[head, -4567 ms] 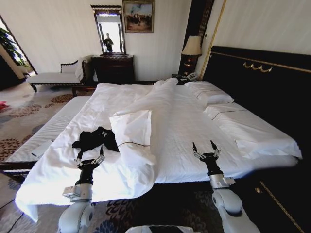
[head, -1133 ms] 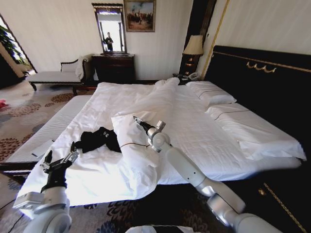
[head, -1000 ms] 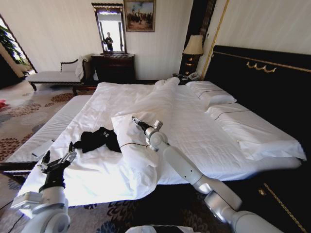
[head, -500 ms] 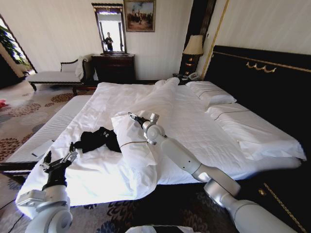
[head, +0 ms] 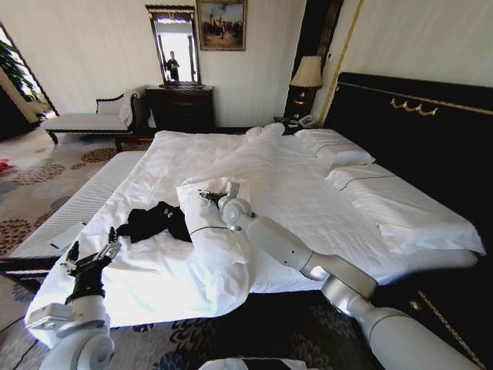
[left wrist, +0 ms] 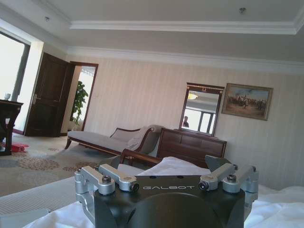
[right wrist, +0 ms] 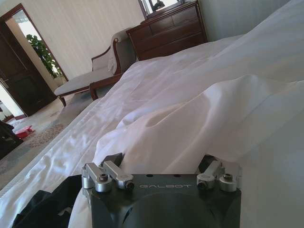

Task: Fold the clothes on the bed.

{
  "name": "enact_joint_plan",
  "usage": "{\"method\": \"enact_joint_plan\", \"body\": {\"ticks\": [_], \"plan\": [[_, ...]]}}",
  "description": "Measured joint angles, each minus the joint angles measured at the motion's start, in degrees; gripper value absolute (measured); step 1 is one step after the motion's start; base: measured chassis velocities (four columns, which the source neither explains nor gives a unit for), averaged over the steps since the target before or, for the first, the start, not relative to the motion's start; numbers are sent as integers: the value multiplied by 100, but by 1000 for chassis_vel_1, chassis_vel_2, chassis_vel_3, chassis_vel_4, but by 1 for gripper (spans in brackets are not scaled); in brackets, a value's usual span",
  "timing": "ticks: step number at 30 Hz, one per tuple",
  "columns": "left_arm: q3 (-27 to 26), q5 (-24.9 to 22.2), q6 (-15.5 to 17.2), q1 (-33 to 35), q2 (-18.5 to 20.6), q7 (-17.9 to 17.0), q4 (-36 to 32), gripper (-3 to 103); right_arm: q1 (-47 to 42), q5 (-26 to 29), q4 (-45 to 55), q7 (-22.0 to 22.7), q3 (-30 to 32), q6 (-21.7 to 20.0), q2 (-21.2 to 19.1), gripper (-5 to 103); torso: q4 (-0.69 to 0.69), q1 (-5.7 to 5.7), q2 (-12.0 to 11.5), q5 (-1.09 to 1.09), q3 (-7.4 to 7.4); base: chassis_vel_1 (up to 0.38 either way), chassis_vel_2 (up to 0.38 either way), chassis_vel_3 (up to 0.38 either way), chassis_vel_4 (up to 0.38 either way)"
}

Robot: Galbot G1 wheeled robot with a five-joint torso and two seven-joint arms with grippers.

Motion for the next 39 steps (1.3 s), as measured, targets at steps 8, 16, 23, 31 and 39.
{"method": "enact_joint_plan", "body": {"ticks": [8,16,23,31,39], "plan": [[14,21,-19,-49,13,3,65,100,31,25,-16,38,-13,0,-1,57,1,0,0,0,0,0,0,0,0],[22,28,-19,-62,26,5,76,100,32,51,29,34,-19,73,39,35,1,0,0,0,0,0,0,0,0],[-20,27,-38,-72,32,7,103,100,17,157,148,-61,-2,222,68,8,1,0,0,0,0,0,0,0,0],[25,72,-63,-69,0,10,108,100,-100,175,393,-385,183,492,-71,1,2,0,0,0,0,0,0,0,0],[124,139,-86,-130,-23,11,194,100,-1028,174,1256,-492,1131,706,-602,1,1,0,0,2,0,0,0,0,0]]}}
